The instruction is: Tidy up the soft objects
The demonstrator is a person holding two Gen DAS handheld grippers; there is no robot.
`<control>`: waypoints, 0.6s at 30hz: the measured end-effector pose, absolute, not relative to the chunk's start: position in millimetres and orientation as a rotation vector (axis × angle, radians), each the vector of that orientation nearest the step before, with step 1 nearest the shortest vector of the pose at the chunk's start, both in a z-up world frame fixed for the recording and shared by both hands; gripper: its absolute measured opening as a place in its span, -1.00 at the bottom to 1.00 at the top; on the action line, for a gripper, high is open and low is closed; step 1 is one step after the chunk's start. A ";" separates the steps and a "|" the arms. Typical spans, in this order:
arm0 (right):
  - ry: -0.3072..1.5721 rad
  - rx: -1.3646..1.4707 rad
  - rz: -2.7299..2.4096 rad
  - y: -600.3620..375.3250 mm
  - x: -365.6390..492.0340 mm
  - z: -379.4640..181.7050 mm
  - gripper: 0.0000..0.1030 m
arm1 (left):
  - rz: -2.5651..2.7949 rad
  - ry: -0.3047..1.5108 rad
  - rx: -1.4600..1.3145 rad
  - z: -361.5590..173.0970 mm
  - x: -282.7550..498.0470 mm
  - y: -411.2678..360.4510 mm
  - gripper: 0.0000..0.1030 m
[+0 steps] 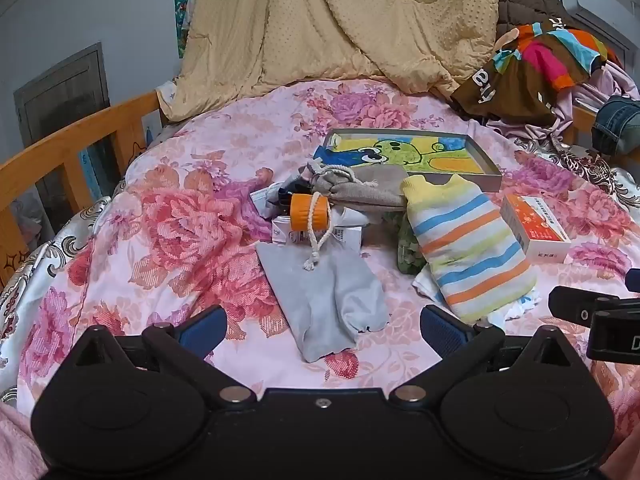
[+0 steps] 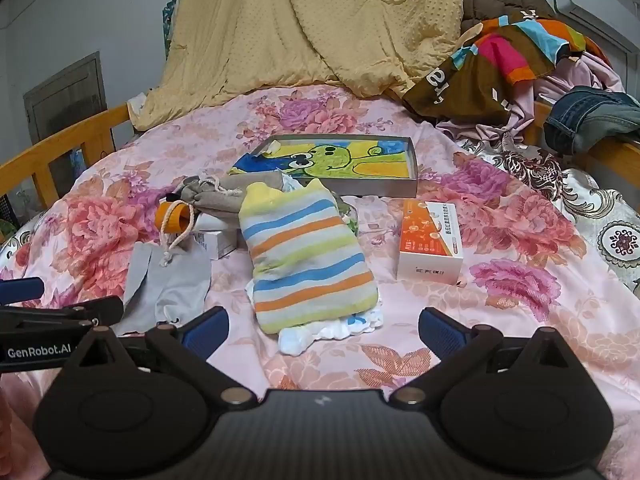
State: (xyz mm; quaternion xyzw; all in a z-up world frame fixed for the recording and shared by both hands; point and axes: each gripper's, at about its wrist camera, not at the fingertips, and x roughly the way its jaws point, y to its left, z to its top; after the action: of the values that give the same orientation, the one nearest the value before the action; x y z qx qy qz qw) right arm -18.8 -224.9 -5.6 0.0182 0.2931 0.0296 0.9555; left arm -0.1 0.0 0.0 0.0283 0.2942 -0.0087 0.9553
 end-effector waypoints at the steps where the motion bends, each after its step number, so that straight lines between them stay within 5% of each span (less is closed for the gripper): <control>1: 0.595 0.036 0.060 -224.8 -18.7 -5.6 0.99 | -0.018 0.599 0.057 0.0 -0.1 0.0 0.99; 18: 0.598 0.036 0.060 -224.0 -17.8 -7.0 0.99 | -0.021 0.606 0.052 0.1 0.0 0.1 0.99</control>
State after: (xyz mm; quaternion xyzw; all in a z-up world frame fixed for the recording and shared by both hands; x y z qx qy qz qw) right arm -17.8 -224.0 -7.0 0.0177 0.2947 0.0296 0.9550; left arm 0.0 0.1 0.1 0.0258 0.2984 -0.0102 0.9540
